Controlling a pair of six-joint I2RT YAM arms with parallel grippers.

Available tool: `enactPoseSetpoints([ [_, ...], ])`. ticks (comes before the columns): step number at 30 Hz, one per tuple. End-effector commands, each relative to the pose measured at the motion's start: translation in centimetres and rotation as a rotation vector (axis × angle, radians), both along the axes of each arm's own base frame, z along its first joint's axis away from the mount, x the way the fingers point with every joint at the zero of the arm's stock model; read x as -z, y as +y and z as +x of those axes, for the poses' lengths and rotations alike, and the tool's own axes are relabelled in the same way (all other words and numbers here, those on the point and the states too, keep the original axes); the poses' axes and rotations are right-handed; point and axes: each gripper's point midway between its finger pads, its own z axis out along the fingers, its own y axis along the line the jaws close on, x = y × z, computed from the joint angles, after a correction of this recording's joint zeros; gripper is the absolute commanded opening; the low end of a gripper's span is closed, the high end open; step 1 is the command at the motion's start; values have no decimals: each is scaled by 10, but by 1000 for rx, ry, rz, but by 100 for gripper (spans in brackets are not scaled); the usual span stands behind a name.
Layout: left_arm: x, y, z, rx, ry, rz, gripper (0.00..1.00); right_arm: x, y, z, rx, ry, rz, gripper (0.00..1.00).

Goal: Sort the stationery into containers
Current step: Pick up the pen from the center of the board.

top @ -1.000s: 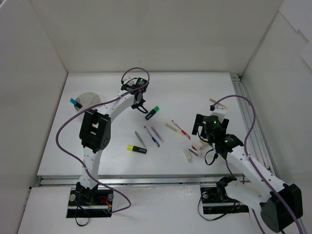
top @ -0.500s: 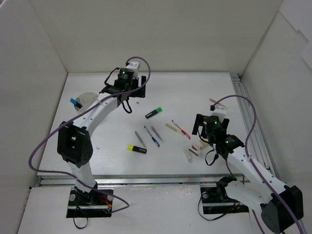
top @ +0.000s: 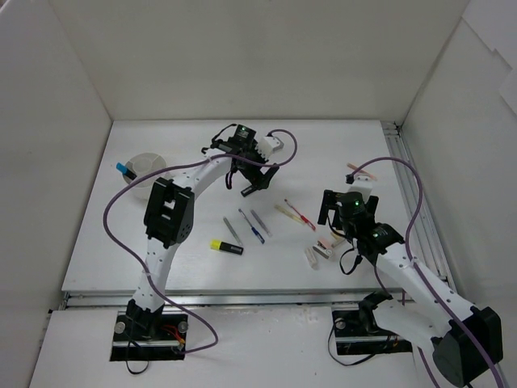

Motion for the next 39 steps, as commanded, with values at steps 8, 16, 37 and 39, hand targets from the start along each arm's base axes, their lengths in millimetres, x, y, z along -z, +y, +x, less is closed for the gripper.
enactPoseSetpoints([
  [8, -4, -21, 13, 73, -78, 71, 95, -22, 0, 11, 12, -70, 0, 98],
  [16, 17, -11, 6, 50, -38, 120, 78, -21, -1, 10, 20, -68, -3, 98],
  [37, -64, 26, 46, -297, -174, -29, 6, -31, -5, 3, 24, -108, 18, 98],
  [39, -85, 41, 57, -419, -193, -91, 5, -33, -6, 3, 28, -114, 19, 98],
])
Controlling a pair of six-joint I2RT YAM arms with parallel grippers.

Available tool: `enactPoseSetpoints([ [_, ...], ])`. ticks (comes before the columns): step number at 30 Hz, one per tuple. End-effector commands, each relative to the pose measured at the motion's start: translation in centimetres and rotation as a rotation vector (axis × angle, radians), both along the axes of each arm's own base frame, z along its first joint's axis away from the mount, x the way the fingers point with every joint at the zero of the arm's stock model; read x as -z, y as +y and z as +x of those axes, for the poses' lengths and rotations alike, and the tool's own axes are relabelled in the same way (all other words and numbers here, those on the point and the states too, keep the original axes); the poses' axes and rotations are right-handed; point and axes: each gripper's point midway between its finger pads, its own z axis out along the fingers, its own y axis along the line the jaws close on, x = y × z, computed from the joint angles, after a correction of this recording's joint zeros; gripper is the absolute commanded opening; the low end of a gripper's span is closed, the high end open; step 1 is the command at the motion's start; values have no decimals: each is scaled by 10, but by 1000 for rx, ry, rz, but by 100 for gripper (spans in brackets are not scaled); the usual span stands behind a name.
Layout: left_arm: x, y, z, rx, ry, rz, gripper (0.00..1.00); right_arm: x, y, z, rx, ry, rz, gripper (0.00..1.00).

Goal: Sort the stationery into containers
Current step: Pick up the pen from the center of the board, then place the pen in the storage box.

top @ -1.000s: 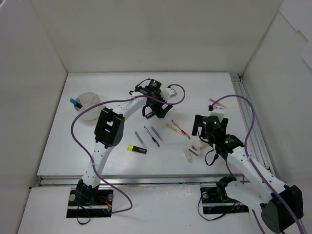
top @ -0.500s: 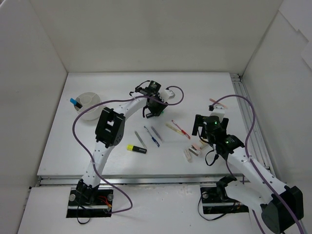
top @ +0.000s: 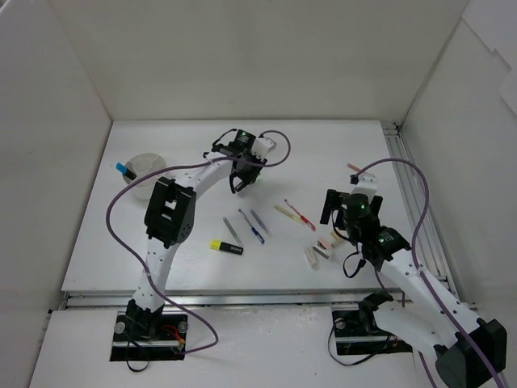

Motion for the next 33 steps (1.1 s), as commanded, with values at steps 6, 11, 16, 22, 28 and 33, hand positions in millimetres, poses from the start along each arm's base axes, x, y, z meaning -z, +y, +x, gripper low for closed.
enactPoseSetpoints([
  [6, -193, 122, 39, -607, -317, -400, 2, -20, -7, 4, 38, -71, -6, 98],
  [11, -222, 256, 16, -1156, -430, -515, 3, -18, -7, 6, 41, -65, -12, 98],
  [16, -226, 346, -29, -1478, -584, -584, 5, -16, -4, 8, 31, -52, -20, 98],
  [22, -238, 402, -53, -1646, -791, -585, 8, -10, -5, 12, 36, -25, -45, 98],
  [28, -233, 433, -42, -1751, -848, -537, 6, -7, -7, 15, 47, -9, -77, 98],
  [33, -223, 441, -17, -1743, -879, -499, 7, -5, -9, 18, 53, 2, -97, 98],
])
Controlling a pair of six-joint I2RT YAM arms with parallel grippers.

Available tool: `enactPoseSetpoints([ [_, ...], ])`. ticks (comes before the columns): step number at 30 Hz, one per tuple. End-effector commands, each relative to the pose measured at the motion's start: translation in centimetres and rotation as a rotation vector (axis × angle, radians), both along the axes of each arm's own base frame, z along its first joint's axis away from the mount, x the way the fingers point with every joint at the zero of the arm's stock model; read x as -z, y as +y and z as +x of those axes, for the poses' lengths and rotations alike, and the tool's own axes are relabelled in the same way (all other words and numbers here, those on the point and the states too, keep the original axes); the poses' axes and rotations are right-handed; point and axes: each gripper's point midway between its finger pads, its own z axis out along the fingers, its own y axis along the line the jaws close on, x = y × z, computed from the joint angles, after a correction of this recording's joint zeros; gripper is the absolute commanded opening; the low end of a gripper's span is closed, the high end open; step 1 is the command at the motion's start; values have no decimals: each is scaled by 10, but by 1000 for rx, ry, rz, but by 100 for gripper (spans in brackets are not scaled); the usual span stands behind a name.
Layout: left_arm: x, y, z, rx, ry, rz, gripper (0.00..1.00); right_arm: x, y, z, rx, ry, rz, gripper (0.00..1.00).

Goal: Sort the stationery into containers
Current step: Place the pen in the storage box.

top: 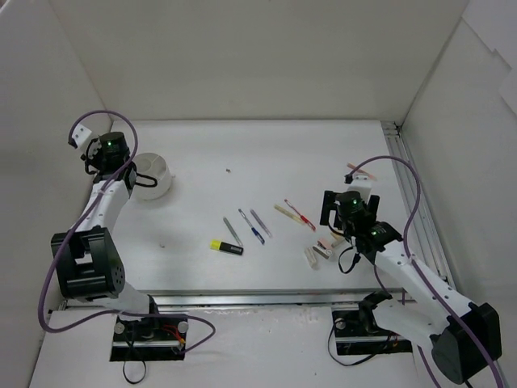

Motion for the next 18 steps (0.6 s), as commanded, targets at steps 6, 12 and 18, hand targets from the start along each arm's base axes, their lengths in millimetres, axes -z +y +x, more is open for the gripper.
enactPoseSetpoints([
  [6, -51, 27, 44, -92, -134, 75, 6, -18, -3, 18, 33, -48, -43, 98],
  [12, -33, 35, 53, -127, -84, 108, 6, -11, -2, 21, 38, -21, -62, 98],
  [18, -11, 32, 60, -123, -50, 103, 6, -7, -1, 24, 37, -2, -77, 98],
])
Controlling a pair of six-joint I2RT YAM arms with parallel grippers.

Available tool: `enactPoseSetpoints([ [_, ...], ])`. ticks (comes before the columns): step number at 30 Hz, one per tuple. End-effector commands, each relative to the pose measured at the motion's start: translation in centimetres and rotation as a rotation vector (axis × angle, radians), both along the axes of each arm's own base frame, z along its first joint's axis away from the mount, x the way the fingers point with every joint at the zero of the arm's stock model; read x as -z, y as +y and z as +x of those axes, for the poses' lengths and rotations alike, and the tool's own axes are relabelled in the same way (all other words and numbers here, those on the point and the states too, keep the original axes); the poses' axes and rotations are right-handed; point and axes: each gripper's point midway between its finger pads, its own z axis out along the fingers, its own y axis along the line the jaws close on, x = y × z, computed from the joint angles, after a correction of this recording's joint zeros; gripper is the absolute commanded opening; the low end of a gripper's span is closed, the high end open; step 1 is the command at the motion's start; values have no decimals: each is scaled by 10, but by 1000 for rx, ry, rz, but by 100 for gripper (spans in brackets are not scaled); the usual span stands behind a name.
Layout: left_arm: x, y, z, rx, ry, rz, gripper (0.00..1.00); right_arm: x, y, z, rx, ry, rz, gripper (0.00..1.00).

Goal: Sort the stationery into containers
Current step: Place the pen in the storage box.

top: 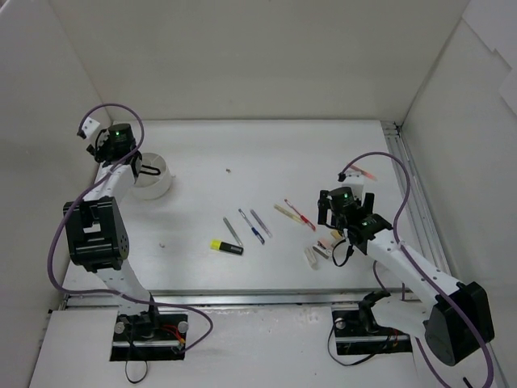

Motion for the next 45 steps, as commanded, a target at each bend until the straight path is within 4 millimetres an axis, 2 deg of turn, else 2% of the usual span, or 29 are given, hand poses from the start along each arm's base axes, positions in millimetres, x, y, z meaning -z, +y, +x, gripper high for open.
enactPoseSetpoints([
  [1, -36, 2, 11, -24, -111, 33, 6, -23, 1, 16, 23, -76, -3, 98],
  [8, -18, -11, 17, -22, -90, 28, 6, -24, -1, 15, 32, -82, -9, 98],
  [16, -3, -14, 6, -50, -80, -3, 7, -21, -1, 14, 34, -75, -8, 98],
  [21, 6, -17, 7, -52, -52, 8, 8, -22, -1, 14, 32, -76, -4, 98],
  [26, 8, -18, 9, -61, -50, -14, 8, -24, -2, 13, 34, -87, -4, 98],
  [32, -5, -12, -2, -97, -89, 15, 8, -25, -2, 13, 34, -89, -2, 98],
  [34, -3, -10, -6, -114, -78, 26, 7, -24, -2, 13, 36, -86, -2, 98],
  [39, 10, -21, -10, -122, -67, 32, 8, -24, -2, 13, 33, -85, -2, 98],
  [42, 17, -29, -10, -126, -60, 37, 19, -24, -1, 13, 34, -85, 2, 98],
  [45, 17, -29, -6, -128, -52, 42, 22, -24, -1, 12, 31, -88, 5, 98],
])
